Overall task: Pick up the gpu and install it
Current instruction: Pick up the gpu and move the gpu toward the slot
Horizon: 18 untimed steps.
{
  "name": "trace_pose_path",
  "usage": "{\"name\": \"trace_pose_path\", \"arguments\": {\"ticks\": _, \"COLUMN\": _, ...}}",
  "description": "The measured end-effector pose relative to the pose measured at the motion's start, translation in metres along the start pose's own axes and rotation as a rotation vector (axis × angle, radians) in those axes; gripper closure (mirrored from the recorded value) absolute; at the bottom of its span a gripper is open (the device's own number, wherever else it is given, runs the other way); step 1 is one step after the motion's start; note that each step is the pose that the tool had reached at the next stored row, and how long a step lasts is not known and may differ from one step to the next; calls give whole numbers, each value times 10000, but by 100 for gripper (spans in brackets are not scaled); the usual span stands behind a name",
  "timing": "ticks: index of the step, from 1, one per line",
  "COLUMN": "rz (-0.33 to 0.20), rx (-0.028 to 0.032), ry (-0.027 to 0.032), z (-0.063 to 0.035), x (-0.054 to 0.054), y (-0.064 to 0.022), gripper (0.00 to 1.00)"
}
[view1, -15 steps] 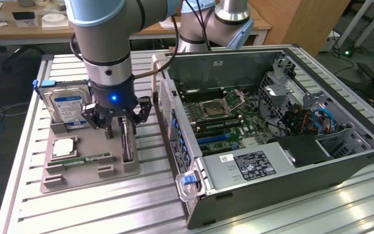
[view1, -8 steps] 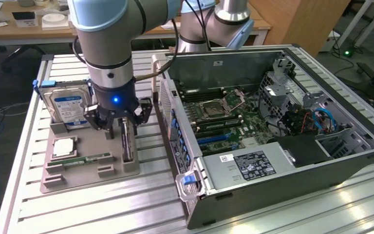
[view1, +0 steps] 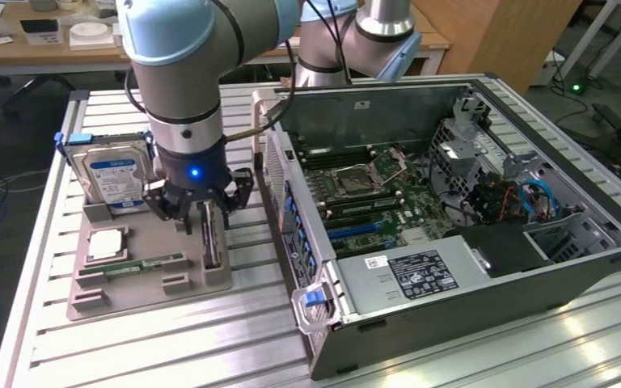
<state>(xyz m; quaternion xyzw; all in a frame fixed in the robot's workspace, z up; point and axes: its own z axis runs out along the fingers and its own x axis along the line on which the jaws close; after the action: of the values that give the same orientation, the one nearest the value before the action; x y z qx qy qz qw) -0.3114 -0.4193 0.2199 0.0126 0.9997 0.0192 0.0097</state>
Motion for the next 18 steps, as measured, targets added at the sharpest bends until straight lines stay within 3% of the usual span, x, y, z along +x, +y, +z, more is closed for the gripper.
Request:
{"name": "trace_pose_path", "arguments": {"ticks": 6, "rz": 0, "rx": -1, "ry": -1, "z": 92, "x": 1, "y": 0, "gripper": 41}}
{"name": "trace_pose_path", "arguments": {"ticks": 18, "rz": 0, "rx": 2, "ry": 1, "z": 94, "x": 1, "y": 0, "gripper": 41}}
